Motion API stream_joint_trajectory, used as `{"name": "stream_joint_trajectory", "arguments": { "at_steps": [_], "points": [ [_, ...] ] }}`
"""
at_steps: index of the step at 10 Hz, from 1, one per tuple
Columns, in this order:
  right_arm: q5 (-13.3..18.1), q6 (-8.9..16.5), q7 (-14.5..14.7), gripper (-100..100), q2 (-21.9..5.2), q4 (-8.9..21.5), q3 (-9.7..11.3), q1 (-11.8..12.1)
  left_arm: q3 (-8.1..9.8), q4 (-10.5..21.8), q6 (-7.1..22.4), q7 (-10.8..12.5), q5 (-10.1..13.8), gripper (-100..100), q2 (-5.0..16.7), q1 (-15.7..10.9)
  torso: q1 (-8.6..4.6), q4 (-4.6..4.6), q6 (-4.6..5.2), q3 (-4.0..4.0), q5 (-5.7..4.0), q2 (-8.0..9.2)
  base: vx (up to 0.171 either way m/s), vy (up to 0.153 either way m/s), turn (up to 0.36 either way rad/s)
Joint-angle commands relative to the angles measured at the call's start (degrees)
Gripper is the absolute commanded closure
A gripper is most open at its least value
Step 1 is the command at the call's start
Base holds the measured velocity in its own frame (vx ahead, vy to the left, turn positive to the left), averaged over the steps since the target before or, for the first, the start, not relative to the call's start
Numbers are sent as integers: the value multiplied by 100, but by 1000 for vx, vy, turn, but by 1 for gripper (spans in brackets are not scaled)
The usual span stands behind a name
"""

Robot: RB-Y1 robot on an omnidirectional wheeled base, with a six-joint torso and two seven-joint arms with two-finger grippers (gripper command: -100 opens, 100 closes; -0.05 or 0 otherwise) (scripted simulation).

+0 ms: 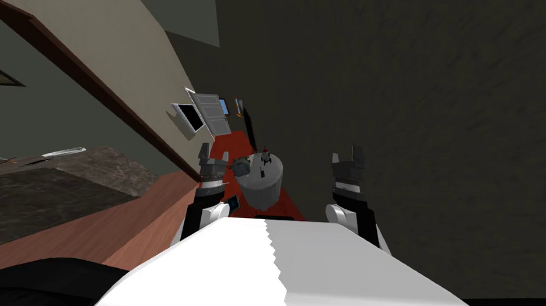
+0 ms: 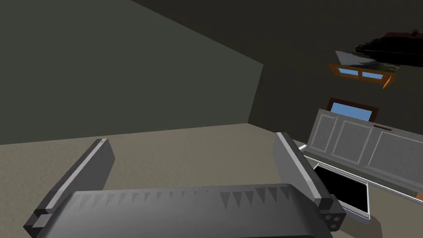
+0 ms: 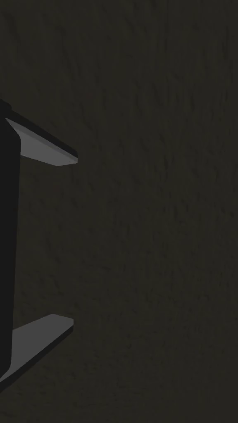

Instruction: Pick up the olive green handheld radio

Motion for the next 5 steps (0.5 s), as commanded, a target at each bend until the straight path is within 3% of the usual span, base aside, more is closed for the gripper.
{"name": "stream_joint_trajectory", "arguments": {
  "at_steps": [1,5],
  "points": [
    [0,0,0,0,0,0,0,0,49,163,89,4,-68,-100,153,-90,0,0,0,0,0,0,-12,-6,-84],
    [0,0,0,0,0,0,0,-1,230,891,578,-27,-339,-100,434,-563,-1,3,1,8,0,14,-41,-7,-145]
  ]
}}
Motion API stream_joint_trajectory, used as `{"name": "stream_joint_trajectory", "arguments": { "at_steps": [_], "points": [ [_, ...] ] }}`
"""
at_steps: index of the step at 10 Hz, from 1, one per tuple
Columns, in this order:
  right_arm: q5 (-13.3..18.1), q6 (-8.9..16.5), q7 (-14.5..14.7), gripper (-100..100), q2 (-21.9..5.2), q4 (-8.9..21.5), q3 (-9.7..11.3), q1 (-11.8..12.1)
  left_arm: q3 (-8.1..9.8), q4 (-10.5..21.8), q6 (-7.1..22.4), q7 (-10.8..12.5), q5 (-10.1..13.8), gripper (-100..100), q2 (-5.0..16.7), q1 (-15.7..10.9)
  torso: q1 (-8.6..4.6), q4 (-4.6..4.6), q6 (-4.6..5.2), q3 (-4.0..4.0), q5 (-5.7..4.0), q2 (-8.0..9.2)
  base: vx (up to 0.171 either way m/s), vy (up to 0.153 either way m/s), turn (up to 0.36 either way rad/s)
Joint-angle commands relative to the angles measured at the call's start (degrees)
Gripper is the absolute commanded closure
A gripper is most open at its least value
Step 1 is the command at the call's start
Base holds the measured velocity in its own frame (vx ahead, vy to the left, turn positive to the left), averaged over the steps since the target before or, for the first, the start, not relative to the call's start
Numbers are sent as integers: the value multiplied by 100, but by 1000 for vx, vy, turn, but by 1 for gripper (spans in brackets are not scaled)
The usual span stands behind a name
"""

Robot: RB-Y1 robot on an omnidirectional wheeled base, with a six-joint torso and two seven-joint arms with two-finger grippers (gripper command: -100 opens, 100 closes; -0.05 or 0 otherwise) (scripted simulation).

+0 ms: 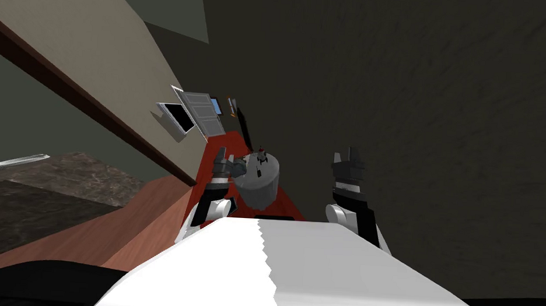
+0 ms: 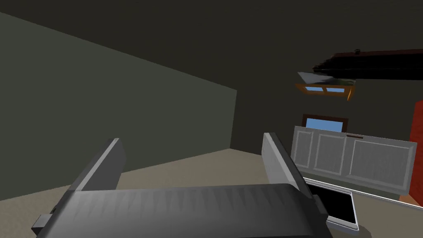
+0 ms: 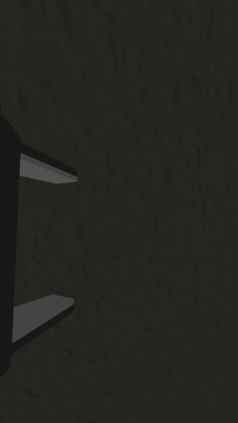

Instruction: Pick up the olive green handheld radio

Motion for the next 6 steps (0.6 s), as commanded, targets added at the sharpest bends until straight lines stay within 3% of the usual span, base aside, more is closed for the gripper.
{"name": "stream_joint_trajectory", "arguments": {
  "at_steps": [1,6],
  "points": [
    [0,0,0,0,0,0,0,0,61,176,58,21,-18,-100,66,-53,0,0,0,0,0,0,-28,-3,-39],
    [0,0,0,0,0,0,-1,1,218,1113,734,-74,-289,-100,188,-690,1,0,-3,-1,0,-2,-34,-5,-107]
  ]
}}
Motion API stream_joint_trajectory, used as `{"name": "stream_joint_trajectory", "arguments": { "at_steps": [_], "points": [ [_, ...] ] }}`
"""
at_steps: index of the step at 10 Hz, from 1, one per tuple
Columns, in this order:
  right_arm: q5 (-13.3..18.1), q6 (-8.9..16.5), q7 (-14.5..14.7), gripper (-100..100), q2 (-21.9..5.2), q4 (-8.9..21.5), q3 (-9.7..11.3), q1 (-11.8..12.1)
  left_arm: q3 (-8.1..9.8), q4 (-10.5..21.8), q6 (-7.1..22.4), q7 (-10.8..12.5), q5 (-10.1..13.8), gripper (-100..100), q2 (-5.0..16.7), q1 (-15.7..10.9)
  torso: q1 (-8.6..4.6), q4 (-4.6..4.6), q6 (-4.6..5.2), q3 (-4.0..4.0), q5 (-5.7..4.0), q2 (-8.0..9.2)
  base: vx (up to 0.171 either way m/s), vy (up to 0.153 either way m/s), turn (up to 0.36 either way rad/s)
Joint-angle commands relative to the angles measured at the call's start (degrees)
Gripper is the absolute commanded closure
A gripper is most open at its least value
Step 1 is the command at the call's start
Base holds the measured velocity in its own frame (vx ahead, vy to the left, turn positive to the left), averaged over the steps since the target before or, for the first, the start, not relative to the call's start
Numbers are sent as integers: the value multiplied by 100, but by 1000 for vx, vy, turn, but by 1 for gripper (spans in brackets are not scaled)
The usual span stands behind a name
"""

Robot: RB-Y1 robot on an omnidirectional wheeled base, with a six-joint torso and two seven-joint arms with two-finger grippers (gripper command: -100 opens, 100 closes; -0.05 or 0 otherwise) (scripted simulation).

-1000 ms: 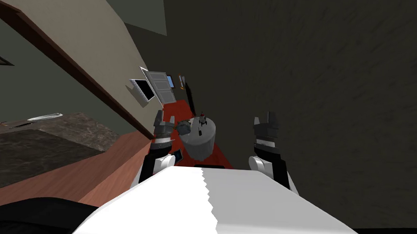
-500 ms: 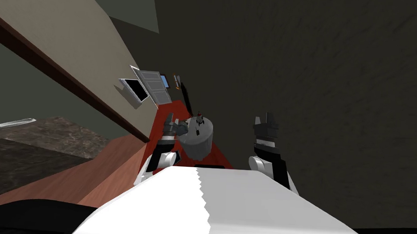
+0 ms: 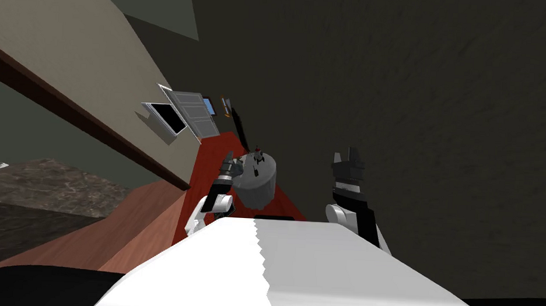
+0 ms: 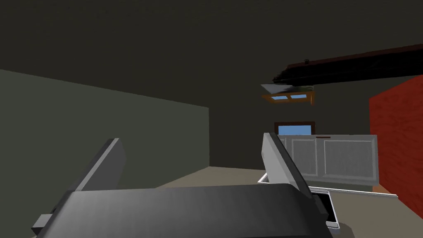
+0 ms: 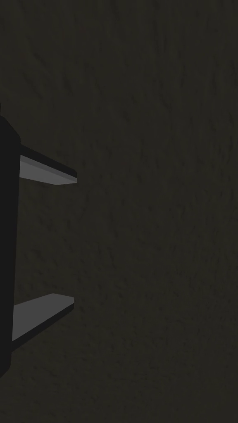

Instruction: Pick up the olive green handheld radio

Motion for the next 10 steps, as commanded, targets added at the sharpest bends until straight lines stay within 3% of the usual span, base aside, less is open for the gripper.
{"name": "stream_joint_trajectory", "arguments": {
  "at_steps": [1,4,5,6,7,8,9,10],
  "points": [
    [0,0,0,0,0,0,0,0,5,237,81,-33,-48,-100,-12,-105,0,0,0,0,0,0,-24,-4,-65],
    [0,0,0,0,0,0,0,1,72,769,493,-106,-181,-100,26,-492,1,-1,-2,-2,0,-4,-24,-4,-98],
    [0,0,0,0,0,0,0,0,72,840,493,-106,-181,-100,26,-492,1,-1,0,-2,0,-4,-22,-3,-58],
    [0,0,0,0,0,0,0,1,101,1041,715,-149,-245,-100,43,-700,2,-1,-3,-2,0,-4,-33,-3,-120],
    [0,0,0,0,0,0,0,0,101,1161,715,-149,-245,-100,43,-700,2,-1,0,-1,0,-2,-27,-1,-63],
    [0,0,0,0,0,0,0,1,126,1424,937,-196,-306,-100,61,-916,3,-1,-3,-2,0,-3,-31,-7,-101],
    [0,0,0,0,0,0,0,0,126,1494,945,-196,-306,-100,61,-916,1,0,-1,-1,0,-2,-24,-3,-64],
    [0,0,0,0,0,0,0,1,148,1669,1182,-248,-363,-100,81,-1139,2,-1,-3,-1,0,-3,-24,-4,-115]
  ]
}}
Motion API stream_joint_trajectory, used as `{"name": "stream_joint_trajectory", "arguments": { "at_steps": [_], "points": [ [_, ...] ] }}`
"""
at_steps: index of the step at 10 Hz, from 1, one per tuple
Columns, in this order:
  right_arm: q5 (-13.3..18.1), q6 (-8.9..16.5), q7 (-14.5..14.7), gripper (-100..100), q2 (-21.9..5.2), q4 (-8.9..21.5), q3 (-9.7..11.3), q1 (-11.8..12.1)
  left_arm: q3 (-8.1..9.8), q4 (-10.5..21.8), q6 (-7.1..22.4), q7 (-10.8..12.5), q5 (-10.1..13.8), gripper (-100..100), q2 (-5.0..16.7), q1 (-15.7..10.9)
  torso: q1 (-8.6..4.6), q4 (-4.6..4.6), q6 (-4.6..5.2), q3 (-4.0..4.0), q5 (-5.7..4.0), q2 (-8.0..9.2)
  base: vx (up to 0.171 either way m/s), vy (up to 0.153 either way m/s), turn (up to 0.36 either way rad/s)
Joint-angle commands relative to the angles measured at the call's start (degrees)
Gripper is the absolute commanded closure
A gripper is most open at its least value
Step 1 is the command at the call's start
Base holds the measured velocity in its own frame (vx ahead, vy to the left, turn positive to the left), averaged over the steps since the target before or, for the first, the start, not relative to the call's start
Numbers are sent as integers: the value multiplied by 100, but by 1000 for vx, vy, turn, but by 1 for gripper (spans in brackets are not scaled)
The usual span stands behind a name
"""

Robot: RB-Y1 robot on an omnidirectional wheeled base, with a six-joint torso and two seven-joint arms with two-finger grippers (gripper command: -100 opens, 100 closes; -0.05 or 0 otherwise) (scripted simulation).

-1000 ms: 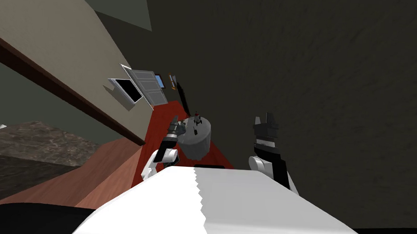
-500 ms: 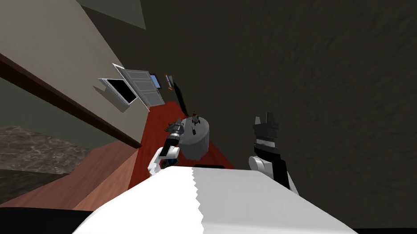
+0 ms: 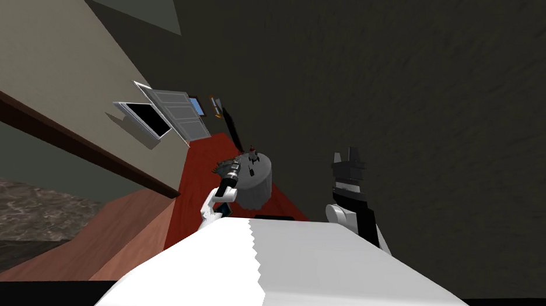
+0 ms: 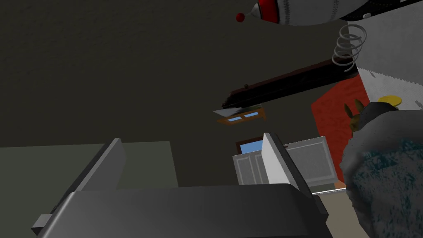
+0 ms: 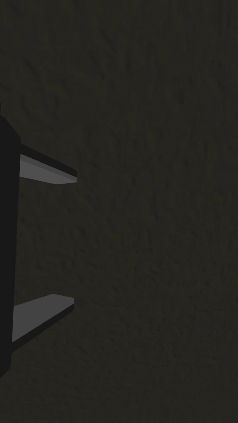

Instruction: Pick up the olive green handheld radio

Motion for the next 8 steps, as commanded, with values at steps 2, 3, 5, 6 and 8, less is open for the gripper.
{"name": "stream_joint_trajectory", "arguments": {
  "at_steps": [2,3,5,6,8],
  "points": [
    [0,0,0,0,0,0,0,1,30,449,328,-86,-80,-100,35,-332,1,-1,-3,0,0,0,-25,-5,-91],
    [0,0,0,0,0,0,0,0,30,586,328,-86,-80,-100,35,-332,-1,0,0,0,0,1,-25,-6,-60],
    [0,0,0,0,0,0,0,1,42,875,580,-147,-129,-100,64,-569,2,-1,-4,-2,1,-3,-14,-3,-52],
    [0,0,0,0,0,0,0,0,42,1021,580,-147,-129,-100,64,-569,1,-1,-1,-2,0,-3,-18,0,-60],
    [0,0,0,0,0,0,0,0,50,1316,837,-212,-172,-100,99,-812,2,0,-2,0,0,-1,-21,-3,-75]
  ]
}}
